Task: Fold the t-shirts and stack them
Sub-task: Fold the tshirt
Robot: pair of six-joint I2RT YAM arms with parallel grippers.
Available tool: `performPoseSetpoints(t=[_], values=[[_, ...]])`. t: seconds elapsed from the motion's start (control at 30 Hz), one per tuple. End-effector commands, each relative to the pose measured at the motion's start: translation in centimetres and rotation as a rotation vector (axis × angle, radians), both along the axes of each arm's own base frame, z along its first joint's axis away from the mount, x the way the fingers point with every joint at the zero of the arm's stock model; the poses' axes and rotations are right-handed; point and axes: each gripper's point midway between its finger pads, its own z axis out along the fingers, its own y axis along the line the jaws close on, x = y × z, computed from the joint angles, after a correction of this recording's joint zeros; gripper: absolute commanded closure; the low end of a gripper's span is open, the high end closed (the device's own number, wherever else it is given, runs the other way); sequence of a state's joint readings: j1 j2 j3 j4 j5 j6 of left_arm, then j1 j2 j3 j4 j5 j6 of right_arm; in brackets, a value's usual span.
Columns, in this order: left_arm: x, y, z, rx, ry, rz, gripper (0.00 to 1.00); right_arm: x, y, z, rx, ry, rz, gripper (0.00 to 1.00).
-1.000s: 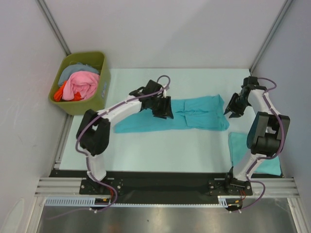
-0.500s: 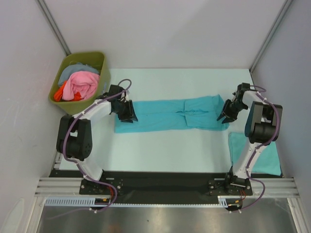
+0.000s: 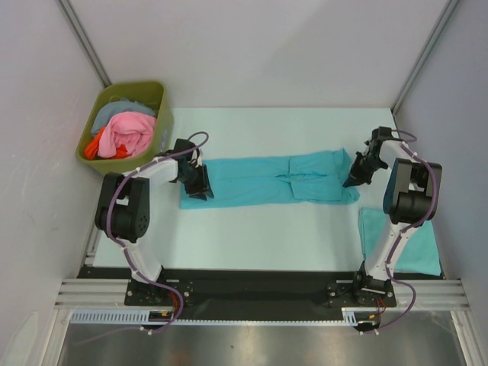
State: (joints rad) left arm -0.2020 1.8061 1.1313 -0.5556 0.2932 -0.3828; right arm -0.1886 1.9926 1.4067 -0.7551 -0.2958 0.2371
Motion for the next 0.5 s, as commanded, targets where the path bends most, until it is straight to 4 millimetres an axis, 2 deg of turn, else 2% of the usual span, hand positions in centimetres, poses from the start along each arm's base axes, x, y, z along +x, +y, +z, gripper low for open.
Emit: performPoseSetpoints(t=[0.0,0.2,0.3,0.43,0.47], values=[[0.7,0.8,-0.3,0.033,-0.021,0.004,0.62,1.9,-0.1,1.1,-0.022,-0.058,-0.011,1.00],[0.2,1.6,-0.8,0.073,0.001,0.010,0.63,2.5,-0.1,2.3,-0.048,-0.080,-0.020,0.94],[-0.2,1.5,-0.9,0.067,0.004,0.005,0.63,2.9,-0.1,3.3,-0.081,-0.079,-0.027,0.74],[-0.4,1.4,-0.9,0.056,0.005,0.001,0.62,3.6,-0.4,4.1,-0.110,-0.094,-0.032,0.70],[-0.6,1.3,-1.0,0.050,0.009,-0.001,0.62,3.6,-0.3,3.8,-0.107,-0.079,-0.030,0.70]])
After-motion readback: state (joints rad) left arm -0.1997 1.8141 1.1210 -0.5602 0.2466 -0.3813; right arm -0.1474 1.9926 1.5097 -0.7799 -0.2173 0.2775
